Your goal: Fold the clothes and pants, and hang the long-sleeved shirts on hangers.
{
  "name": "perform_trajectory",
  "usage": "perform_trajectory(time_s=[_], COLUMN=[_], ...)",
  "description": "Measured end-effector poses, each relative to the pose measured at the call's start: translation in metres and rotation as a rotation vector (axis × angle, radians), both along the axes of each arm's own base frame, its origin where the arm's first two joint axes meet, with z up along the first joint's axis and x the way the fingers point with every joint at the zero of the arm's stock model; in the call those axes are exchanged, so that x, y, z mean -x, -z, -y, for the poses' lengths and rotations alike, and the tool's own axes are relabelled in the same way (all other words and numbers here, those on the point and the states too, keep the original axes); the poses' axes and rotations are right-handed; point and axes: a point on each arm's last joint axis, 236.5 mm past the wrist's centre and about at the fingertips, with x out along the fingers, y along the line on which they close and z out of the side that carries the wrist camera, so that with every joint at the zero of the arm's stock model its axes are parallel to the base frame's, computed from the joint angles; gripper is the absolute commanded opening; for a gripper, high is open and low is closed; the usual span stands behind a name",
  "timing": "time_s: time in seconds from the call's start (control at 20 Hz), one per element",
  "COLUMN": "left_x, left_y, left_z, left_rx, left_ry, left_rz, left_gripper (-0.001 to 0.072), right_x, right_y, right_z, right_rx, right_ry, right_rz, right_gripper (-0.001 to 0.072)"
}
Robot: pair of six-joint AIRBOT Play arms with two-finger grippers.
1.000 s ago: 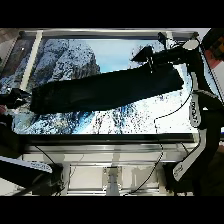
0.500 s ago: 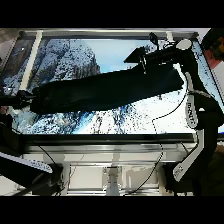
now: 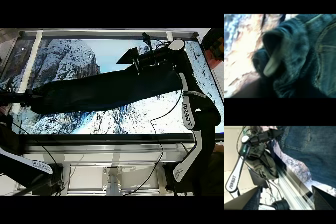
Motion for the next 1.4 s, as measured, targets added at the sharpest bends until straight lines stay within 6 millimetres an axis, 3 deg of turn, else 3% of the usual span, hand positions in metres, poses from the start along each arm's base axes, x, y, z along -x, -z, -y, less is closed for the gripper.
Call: perform_trajectory(time_s=[0.1,0.2,0.3,0.35,0.65,0.95,1.2,1.4], left_x=[0.0,0.0,0.001,0.001,-0.003,-0.005,-0.009,-0.014], left_y=[-0.001,-0.002,-0.006,-0.009,-0.053,-0.105,-0.137,-0.164], left_z=[0.004,0.007,0.009,0.01,0.009,0.023,0.063,0.113], left_rx=[0.0,0.002,0.003,0.001,-0.047,-0.104,-0.119,-0.105], left_ry=[0.02,0.031,0.043,0.049,0.058,0.096,0.165,0.253], left_rz=[0.003,0.008,0.012,0.017,0.091,0.176,0.219,0.274], left_gripper=[0.0064,0.0031,0.0029,0.0029,0.0029,0.003,0.003,0.003], right_x=[0.001,0.002,0.006,0.009,0.01,0.01,0.0,-0.006], right_y=[-0.001,0.002,0.008,0.012,0.043,0.122,0.185,0.213], right_z=[-0.013,-0.026,-0.042,-0.051,-0.12,-0.183,-0.201,-0.199], right_rx=[-0.001,0.01,0.027,0.035,0.058,0.088,0.11,0.141], right_ry=[-0.001,-0.006,-0.018,-0.026,-0.012,0.052,0.196,0.288], right_rz=[0.016,0.03,0.042,0.049,0.111,0.051,-0.091,-0.187], right_gripper=[0.0609,0.0562,0.0245,0.0022,0.002,0.002,0.0019,0.0019])
